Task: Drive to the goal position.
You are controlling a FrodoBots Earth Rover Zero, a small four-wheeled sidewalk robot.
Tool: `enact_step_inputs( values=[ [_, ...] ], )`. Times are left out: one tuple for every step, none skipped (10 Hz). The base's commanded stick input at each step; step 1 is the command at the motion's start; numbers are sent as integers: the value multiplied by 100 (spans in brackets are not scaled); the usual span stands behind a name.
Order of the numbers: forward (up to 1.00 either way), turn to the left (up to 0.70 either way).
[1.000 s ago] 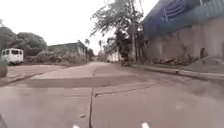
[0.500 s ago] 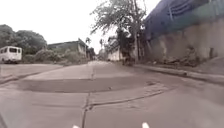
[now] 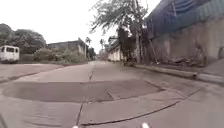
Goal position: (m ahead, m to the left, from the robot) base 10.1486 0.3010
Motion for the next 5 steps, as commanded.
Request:
enact_step_inputs(
  values=[
    [85,1],
    [85,1],
    [85,1],
    [85,1],
    [85,1]
  ],
)
